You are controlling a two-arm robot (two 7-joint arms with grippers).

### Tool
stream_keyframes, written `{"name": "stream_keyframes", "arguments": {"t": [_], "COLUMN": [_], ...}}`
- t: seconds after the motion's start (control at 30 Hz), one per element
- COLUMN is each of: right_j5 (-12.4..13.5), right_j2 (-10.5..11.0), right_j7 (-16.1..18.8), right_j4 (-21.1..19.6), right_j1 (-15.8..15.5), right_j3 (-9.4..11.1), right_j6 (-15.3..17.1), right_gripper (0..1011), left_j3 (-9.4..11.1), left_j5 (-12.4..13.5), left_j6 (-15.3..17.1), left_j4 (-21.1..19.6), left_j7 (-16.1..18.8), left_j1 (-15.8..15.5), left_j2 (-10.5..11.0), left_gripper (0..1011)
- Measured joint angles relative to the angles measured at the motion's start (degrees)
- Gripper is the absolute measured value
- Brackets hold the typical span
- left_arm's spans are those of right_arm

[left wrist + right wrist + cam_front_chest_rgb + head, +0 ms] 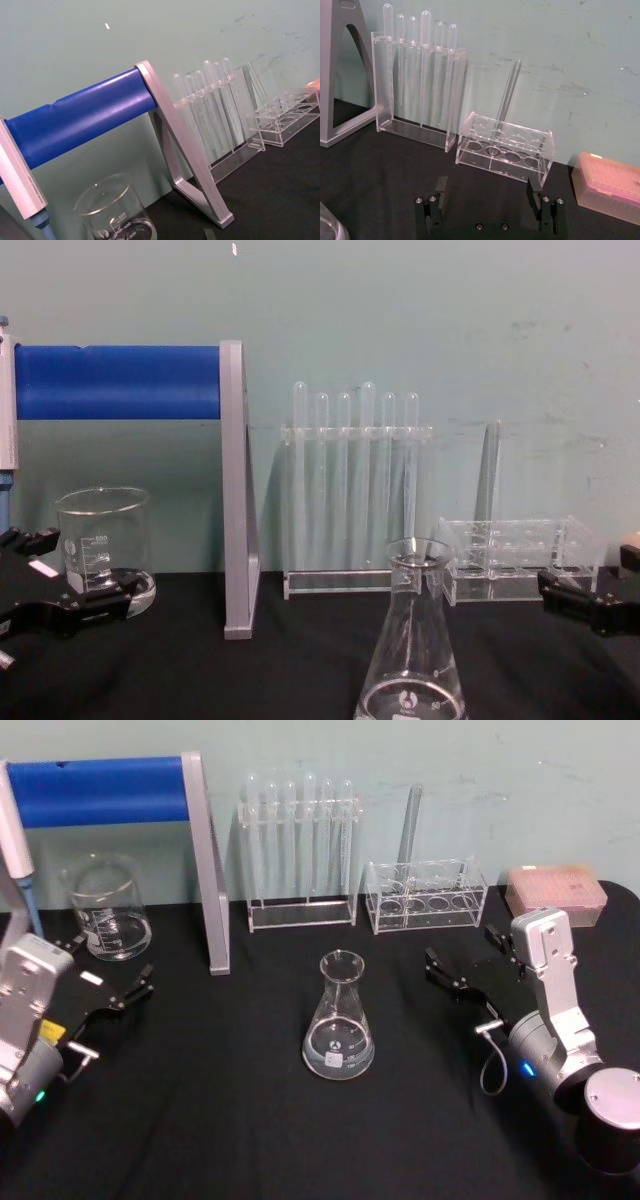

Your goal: Grasp the erlenmeyer flask with one hand, shake it three times, then place it back.

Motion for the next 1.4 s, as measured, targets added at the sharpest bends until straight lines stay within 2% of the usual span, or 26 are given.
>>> {"name": "stream_keyframes", "arguments": {"t": [1.4], "right_j5": [0.0], "right_j2": [0.0], "right_j7": [0.0], "right_j4": [0.0], "right_j1": [0.0], "right_j3": [0.0], "right_j6": [0.0], "right_gripper": [1000], "left_j3": [0.0], "left_j5": [0.0], "left_j6": [0.0], "left_j4": [0.0], "left_j7": [0.0], "left_j1": [0.0], "left_j2": [0.0], "left_gripper": [1001]}}
